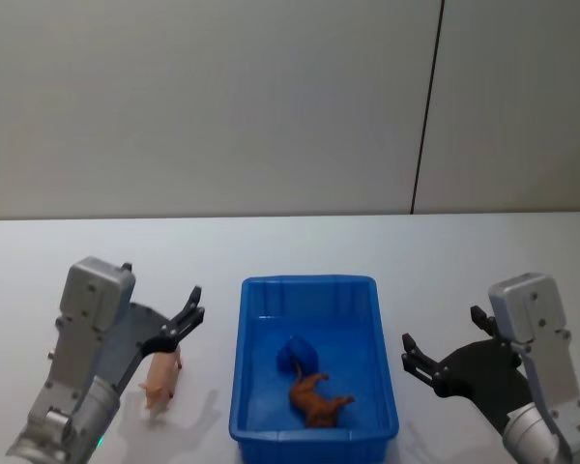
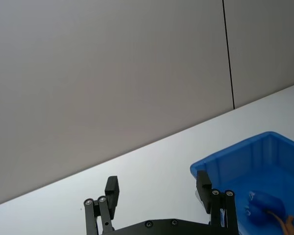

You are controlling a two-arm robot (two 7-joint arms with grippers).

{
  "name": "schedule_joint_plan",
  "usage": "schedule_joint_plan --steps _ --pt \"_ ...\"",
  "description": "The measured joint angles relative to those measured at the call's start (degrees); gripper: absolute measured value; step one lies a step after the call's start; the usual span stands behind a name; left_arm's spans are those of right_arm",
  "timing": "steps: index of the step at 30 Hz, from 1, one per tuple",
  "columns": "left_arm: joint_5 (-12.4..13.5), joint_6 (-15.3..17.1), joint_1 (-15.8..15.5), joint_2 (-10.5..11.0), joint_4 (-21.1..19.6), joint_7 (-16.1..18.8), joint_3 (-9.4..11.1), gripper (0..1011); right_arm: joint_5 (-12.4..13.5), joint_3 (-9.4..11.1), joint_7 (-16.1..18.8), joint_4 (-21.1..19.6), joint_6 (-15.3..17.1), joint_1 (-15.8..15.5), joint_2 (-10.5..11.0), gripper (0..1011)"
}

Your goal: Pick up the two dolls from the table and place them into the box.

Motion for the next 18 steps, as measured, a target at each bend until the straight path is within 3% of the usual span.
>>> schedule_joint_plan --steps 9,18 --pt "-1.95 -1.33 1.25 0.30 2.33 -1.38 -0.33 1001 0.05 0.06 0.00 -0.05 -0.05 -0.06 0.07 1001" --pt "-3.93 -3.24 1.01 -1.16 6.65 -4.24 -0.33 1001 0.07 0.09 0.00 -0.10 -0.05 -0.10 0.12 1001"
